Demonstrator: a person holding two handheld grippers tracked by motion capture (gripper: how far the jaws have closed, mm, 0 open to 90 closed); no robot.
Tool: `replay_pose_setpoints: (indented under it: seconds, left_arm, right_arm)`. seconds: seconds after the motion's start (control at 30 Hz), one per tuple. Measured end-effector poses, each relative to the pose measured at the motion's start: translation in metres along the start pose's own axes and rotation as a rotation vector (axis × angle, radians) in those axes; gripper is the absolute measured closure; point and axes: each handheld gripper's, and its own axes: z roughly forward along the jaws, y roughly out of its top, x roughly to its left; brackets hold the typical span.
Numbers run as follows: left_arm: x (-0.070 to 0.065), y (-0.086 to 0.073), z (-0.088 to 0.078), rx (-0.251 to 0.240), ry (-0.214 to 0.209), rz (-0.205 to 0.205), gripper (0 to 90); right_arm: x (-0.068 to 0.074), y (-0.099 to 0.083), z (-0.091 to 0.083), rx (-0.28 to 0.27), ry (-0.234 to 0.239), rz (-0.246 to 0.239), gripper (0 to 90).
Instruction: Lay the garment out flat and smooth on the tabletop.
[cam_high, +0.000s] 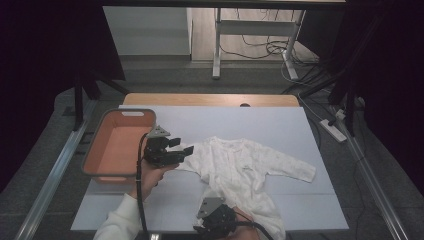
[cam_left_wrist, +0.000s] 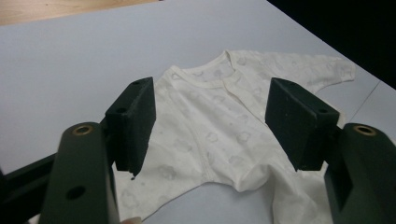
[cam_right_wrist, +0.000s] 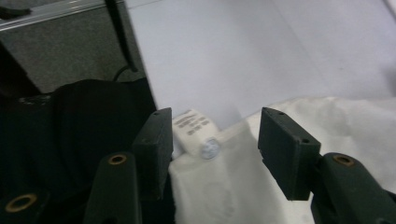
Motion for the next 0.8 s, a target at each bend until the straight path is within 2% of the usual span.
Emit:
replay_pose_setpoints:
  seconds: [0.1, 0.2, 0.3, 0.33, 0.37, 0.47, 0.6, 0.7, 0.73, 0.8]
  left_arm:
    - [0.000, 0.000, -0.001, -0.001, 0.001, 0.001, 33.7]
    - [0.000, 0.000, -0.001, 0.001, 0.002, 0.002, 33.7]
    - [0.000, -0.001, 0.000, 0.002, 0.003, 0.002, 33.7]
    - [0.000, 0.000, 0.000, 0.003, 0.003, 0.002, 33.7]
    - [0.000, 0.000, 0.000, 0.003, 0.003, 0.002, 33.7]
    - [0.000, 0.000, 0.001, 0.003, 0.002, 0.003, 33.7]
    - [0.000, 0.000, 0.001, 0.004, 0.003, 0.003, 33.7]
    - [0.000, 0.000, 0.001, 0.004, 0.002, 0.005, 33.7]
    - [-0.001, 0.000, 0.000, 0.004, 0.002, 0.006, 33.7]
    - [-0.001, 0.000, 0.000, 0.003, 0.001, 0.007, 33.7]
  right_arm:
    - [0.002, -0.001, 0.000, 0.002, 0.016, -0.003, 51.5]
    - [0.004, -0.002, 0.004, 0.025, 0.011, -0.033, 67.4]
    - [0.003, -0.002, 0.003, 0.015, 0.003, -0.018, 85.1]
    - [0.002, -0.003, 0.003, 0.008, 0.010, -0.009, 87.1]
    - [0.003, -0.004, 0.003, 0.005, 0.012, -0.002, 87.6]
    - [0.011, -0.002, 0.001, -0.008, 0.057, -0.009, 88.3]
    - [0.035, 0.005, -0.006, -0.031, 0.116, -0.060, 88.2]
    - [0.049, 0.009, -0.009, -0.037, 0.120, -0.097, 86.9]
    - [0.050, 0.009, -0.009, -0.040, 0.109, -0.104, 82.6]
    - [0.048, 0.007, -0.011, -0.055, 0.089, -0.089, 67.2]
